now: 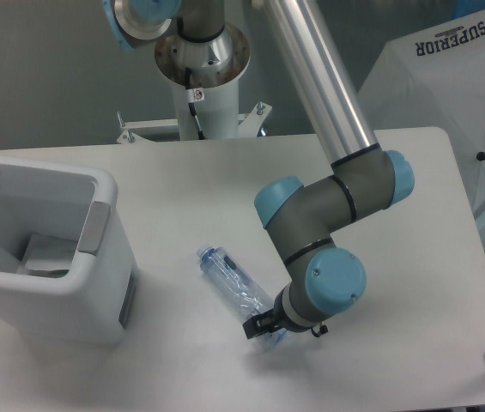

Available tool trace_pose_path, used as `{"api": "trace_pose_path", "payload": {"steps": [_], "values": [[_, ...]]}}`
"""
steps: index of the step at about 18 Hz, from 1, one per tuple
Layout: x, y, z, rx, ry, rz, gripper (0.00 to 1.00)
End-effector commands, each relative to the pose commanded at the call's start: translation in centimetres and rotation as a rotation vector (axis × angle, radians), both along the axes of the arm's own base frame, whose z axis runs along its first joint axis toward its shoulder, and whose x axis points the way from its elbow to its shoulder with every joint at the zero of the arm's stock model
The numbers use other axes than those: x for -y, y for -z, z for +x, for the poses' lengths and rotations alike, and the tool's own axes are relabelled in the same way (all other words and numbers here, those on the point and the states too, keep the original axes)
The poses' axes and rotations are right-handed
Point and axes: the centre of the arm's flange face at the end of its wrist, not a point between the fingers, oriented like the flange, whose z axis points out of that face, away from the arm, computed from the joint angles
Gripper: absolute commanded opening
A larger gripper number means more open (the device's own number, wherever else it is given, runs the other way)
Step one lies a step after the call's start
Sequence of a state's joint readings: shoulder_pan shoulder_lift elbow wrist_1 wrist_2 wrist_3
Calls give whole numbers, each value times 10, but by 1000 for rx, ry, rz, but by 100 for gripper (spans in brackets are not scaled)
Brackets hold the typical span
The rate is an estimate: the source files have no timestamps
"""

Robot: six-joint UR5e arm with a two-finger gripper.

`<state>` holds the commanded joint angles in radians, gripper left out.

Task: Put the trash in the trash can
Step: 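Rotate the gripper and lower it to the bottle's bottom end, then close the gripper on the bottle and tip it upright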

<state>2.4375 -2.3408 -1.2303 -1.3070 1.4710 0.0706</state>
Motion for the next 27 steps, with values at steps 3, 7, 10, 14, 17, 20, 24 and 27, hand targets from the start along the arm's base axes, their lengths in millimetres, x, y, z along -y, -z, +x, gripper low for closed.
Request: {"api": "trace_pose_path", "payload": {"steps": [3, 7, 10, 14, 17, 20, 24, 27], "values": [[-3, 3, 5, 5, 8, -6, 99], [-6, 8, 13, 15, 19, -15, 75], [-6, -1, 13, 8, 17, -7, 61], [-9, -15, 13, -3, 21, 17, 56], [-9, -32, 14, -17, 24, 50, 55], [-10, -62, 12, -49, 27, 86, 55], [-10, -120, 3, -68, 14, 215, 55], [-11, -173, 1, -112, 19, 363, 55]]}}
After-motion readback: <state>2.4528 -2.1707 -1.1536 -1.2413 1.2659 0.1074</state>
